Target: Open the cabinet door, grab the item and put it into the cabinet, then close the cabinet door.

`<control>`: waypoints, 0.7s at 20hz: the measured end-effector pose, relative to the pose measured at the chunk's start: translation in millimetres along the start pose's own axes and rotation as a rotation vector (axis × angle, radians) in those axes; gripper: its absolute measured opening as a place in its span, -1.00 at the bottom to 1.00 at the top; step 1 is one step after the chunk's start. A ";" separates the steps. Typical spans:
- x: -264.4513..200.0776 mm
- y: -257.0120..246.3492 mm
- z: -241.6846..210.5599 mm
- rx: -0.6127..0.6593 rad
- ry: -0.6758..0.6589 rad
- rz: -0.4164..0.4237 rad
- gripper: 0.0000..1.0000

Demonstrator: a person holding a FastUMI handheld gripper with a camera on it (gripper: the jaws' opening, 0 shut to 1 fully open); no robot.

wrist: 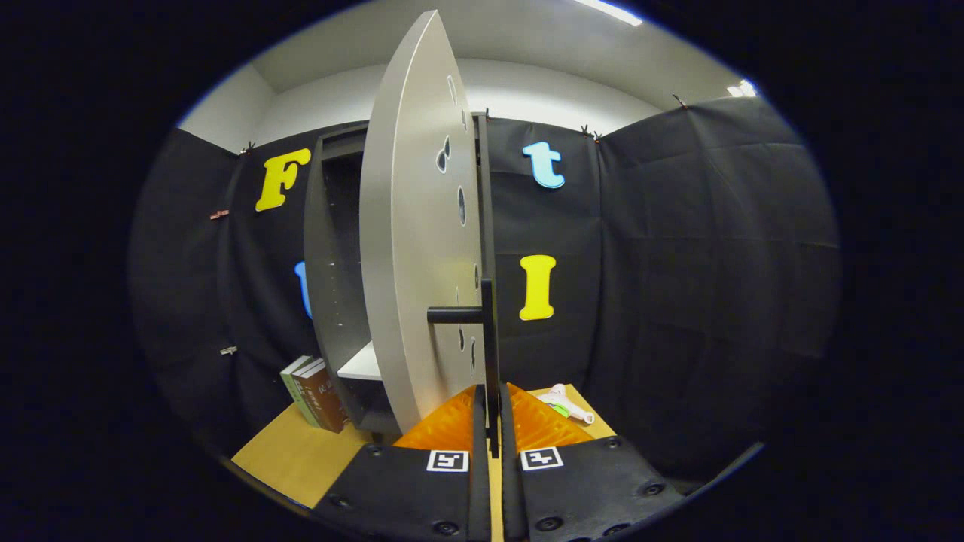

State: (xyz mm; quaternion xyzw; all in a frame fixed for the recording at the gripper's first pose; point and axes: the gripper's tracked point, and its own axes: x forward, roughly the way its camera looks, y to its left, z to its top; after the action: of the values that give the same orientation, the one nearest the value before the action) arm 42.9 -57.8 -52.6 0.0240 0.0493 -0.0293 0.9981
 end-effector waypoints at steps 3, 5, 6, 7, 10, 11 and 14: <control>3.8 -19.2 0.7 0.025 0.005 0.019 -0.79; 5.9 -28.5 1.2 0.030 0.018 0.037 -0.79; 6.0 -33.6 1.5 0.031 0.024 0.047 -0.79; 5.1 -38.2 2.6 0.035 0.028 0.054 -0.79; 2.2 -45.7 8.3 0.042 0.012 0.077 -0.79; 0.9 -45.6 9.0 0.040 0.004 0.087 -0.79; -0.2 -48.5 6.6 0.020 0.005 0.098 -0.68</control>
State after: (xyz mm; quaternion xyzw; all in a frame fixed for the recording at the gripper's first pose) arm 40.4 -106.5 -48.2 0.0365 0.0504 0.0192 0.9979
